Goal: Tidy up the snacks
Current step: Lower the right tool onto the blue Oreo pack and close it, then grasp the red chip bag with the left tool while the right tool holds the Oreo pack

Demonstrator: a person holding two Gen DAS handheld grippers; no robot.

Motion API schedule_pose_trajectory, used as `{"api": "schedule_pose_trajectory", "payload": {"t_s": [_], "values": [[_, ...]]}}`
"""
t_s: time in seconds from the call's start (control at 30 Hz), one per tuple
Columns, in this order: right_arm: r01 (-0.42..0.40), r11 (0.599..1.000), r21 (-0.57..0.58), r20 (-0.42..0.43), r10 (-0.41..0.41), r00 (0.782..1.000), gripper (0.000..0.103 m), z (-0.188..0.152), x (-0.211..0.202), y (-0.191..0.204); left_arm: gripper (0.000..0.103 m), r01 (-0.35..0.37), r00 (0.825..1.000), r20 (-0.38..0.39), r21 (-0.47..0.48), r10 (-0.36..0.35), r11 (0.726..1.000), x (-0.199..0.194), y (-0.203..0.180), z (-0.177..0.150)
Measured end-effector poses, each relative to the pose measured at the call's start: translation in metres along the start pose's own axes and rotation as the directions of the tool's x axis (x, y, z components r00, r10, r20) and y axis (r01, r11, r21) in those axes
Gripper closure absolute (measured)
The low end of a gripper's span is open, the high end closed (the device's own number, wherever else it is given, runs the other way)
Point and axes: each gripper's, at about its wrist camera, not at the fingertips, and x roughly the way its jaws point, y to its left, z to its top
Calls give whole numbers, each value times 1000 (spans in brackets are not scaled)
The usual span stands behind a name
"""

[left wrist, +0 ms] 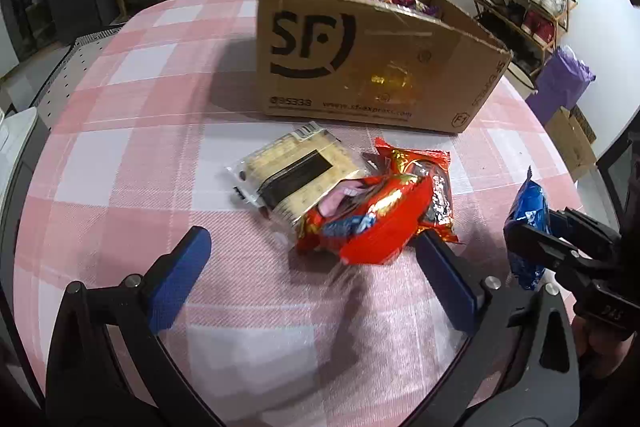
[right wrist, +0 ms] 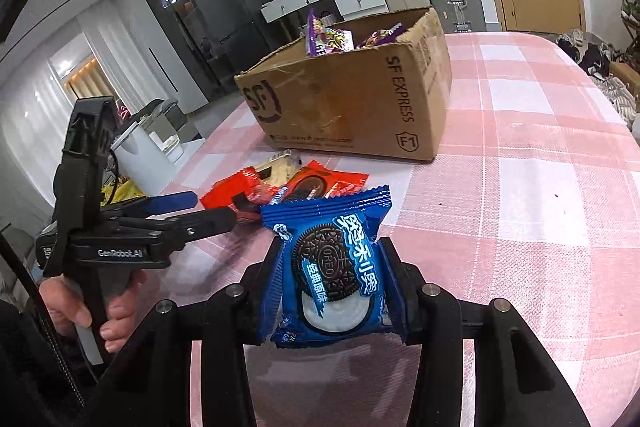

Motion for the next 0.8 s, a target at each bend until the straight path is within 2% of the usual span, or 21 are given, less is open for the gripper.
{"api": "schedule_pose_trajectory", "payload": {"t_s": [0.23, 0.47, 0.6, 0.8], "values": [[-6, 1000, 8, -1, 6, 1000, 58, 3, 5, -6, 1, 5, 1000, -17, 18, -5, 1000, 22, -9, 10], [-6, 1000, 11, -10, 6, 1000, 58, 2, 8, -8, 2, 9, 1000, -18, 26, -8, 1000, 25, -12, 11], [-8, 1000, 9, -6, 8, 1000, 58, 3, 7, -7, 12, 25, 1000, -14, 17, -25, 1000, 25, -12, 13], [4, 1000, -1, 6, -4, 1000, 58, 3, 1, -4, 20, 55, 998, -10, 14, -55, 998, 25, -10, 14]]}}
